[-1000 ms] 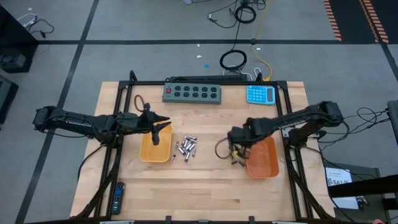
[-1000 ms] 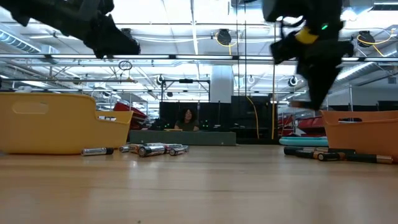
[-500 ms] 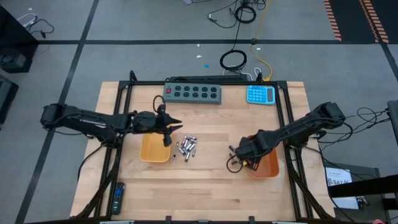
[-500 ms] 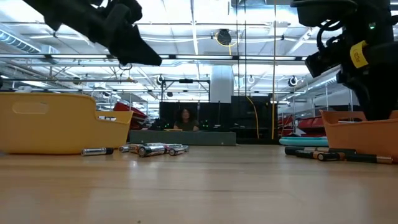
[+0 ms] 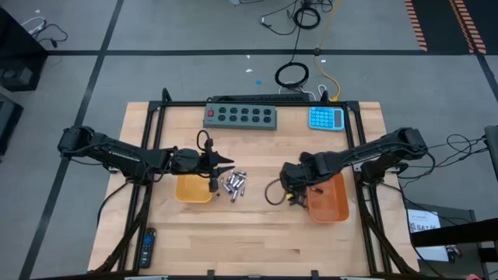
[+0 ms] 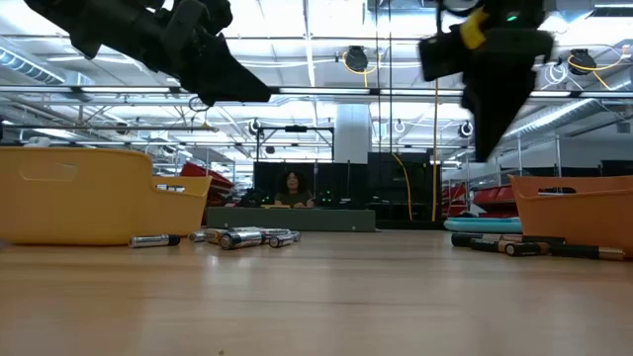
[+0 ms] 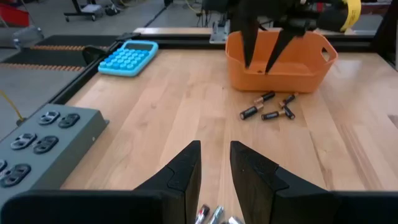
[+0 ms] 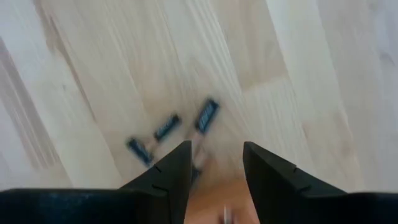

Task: Sort batteries
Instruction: Put the black battery into the orange bin, then put the silver battery into the yellow bin

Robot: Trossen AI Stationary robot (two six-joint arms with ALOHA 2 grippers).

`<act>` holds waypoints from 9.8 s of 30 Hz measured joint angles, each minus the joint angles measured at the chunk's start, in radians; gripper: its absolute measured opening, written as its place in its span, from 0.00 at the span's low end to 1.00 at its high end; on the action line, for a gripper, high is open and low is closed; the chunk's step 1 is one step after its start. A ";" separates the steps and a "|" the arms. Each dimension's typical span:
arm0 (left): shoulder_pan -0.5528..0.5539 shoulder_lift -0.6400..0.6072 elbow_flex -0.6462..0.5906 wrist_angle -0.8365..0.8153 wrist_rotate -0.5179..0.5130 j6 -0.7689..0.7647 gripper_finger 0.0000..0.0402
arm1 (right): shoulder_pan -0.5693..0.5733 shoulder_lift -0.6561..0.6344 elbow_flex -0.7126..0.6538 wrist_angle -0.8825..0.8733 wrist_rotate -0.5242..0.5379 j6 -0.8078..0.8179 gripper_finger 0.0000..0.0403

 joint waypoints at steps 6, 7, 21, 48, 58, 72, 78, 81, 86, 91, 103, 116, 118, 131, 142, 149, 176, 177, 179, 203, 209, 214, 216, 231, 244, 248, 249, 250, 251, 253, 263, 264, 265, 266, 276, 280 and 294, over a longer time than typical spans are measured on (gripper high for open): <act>-0.043 0.080 0.000 0.051 -0.034 0.024 0.24 | -0.061 0.085 0.000 0.060 -0.067 -0.065 0.38; -0.047 0.095 0.000 0.062 -0.035 0.024 0.24 | -0.069 0.104 0.000 0.064 -0.078 -0.065 0.38; -0.095 0.329 -0.001 0.377 -0.030 0.060 0.24 | -0.143 0.254 0.037 0.035 -0.206 0.005 0.35; -0.054 0.326 -0.005 0.411 0.105 0.207 0.24 | -0.141 0.376 0.040 0.083 -0.158 0.068 0.05; -0.020 0.256 -0.088 0.351 0.077 0.093 0.24 | -0.053 0.075 0.034 -0.012 0.097 0.144 0.05; -0.001 0.228 -0.029 0.065 0.053 0.085 0.24 | 0.244 -0.125 -0.217 -0.083 0.109 0.584 0.21; 0.000 0.227 -0.029 0.048 0.045 -0.022 0.24 | 0.240 -0.139 -0.268 -0.043 0.112 0.524 0.29; -0.002 0.227 -0.029 0.032 0.045 -0.028 0.26 | 0.233 -0.148 -0.269 -0.045 0.127 0.491 0.29; -0.006 0.227 0.053 -0.120 0.043 -0.029 0.37 | 0.225 -0.190 -0.267 0.056 0.276 0.409 0.28; 0.023 0.227 0.200 -0.384 0.078 -0.029 0.42 | 0.171 -0.188 -0.268 0.208 0.392 0.211 0.28; 0.061 0.233 0.273 -0.647 0.211 0.021 0.42 | -0.010 -0.173 -0.478 0.979 0.434 -0.305 0.28; -0.020 0.384 0.423 -0.769 0.284 0.078 0.42 | -0.056 -0.173 -0.607 1.308 0.397 -0.388 0.28; -0.033 0.411 0.440 -0.783 0.284 0.079 0.42 | -0.067 -0.173 -0.607 1.303 0.376 -0.389 0.28; -0.132 0.557 0.552 -0.856 0.303 -0.152 0.42 | -0.077 -0.173 -0.607 1.291 0.378 -0.384 0.28; -0.139 0.602 0.556 -0.854 0.230 -0.504 0.42 | -0.077 -0.173 -0.607 1.289 0.378 -0.407 0.28; -0.139 0.628 0.556 -0.855 0.201 -0.580 0.42 | -0.077 -0.173 -0.607 1.284 0.377 -0.422 0.28; -0.106 0.666 0.558 -0.843 0.152 -0.647 0.42 | -0.076 -0.173 -0.606 1.272 0.374 -0.422 0.28; -0.105 0.675 0.559 -0.844 0.151 -0.635 0.42 | -0.076 -0.173 -0.606 1.270 0.374 -0.422 0.28; -0.105 0.691 0.560 -0.846 0.150 -0.621 0.42 | -0.076 -0.173 -0.606 1.262 0.374 -0.422 0.28; -0.112 0.653 0.595 -0.897 0.081 -0.515 0.12 | -0.076 -0.173 -0.606 1.253 0.378 -0.409 0.28; -0.119 0.512 0.601 -0.952 0.021 -0.492 0.12 | -0.076 -0.173 -0.606 1.259 0.385 -0.412 0.28; -0.113 0.371 0.603 -1.172 0.041 -0.529 0.12 | -0.076 -0.173 -0.621 1.270 0.382 -0.408 0.28; -0.112 0.329 0.600 -1.326 0.043 -0.592 0.12 | -0.076 -0.172 -0.629 1.266 0.380 -0.406 0.28; -0.112 0.210 0.374 -1.499 0.036 -0.737 0.39 | -0.063 -0.172 -0.631 1.269 0.337 -0.404 0.28; -0.100 0.209 0.437 -1.207 -0.197 -0.288 0.50 | -0.210 -0.173 -0.631 1.500 0.147 -0.603 0.28; -0.077 0.210 0.438 -1.057 -0.124 -0.279 0.50 | -0.247 -0.173 -0.631 1.543 0.089 -0.645 0.28; -0.063 0.218 0.439 -1.041 -0.086 -0.292 0.49 | -0.252 -0.173 -0.631 1.555 0.076 -0.647 0.28; -0.049 0.229 0.439 -1.030 -0.046 -0.303 0.49 | -0.257 -0.173 -0.631 1.566 0.058 -0.646 0.28; -0.036 0.246 0.439 -1.024 -0.014 -0.309 0.47 | -0.261 -0.173 -0.631 1.573 0.053 -0.645 0.28; -0.018 0.282 0.439 -1.013 0.030 -0.292 0.45 | -0.267 -0.173 -0.631 1.582 0.032 -0.642 0.28; -0.005 0.433 0.535 -1.017 0.101 -0.020 0.37 | -0.313 -0.173 -0.631 1.564 0.036 -0.711 0.28; -0.005 0.443 0.545 -1.029 0.103 -0.004 0.37 | -0.324 -0.173 -0.631 1.554 0.034 -0.711 0.28; -0.006 0.454 0.556 -1.040 0.103 0.004 0.37 | -0.334 -0.173 -0.631 1.545 0.031 -0.712 0.28; -0.007 0.465 0.566 -1.045 0.106 0.011 0.37 | -0.344 -0.173 -0.631 1.537 0.028 -0.715 0.28; -0.020 0.541 0.605 -1.157 0.128 0.136 0.43 | -0.415 -0.173 -0.631 1.549 -0.046 -0.737 0.28; -0.020 0.568 0.605 -1.152 0.128 0.173 0.43 | -0.418 -0.173 -0.631 1.535 -0.046 -0.737 0.28; -0.018 0.627 0.607 -1.127 0.155 0.236 0.43 | -0.418 -0.173 -0.631 1.521 -0.046 -0.723 0.28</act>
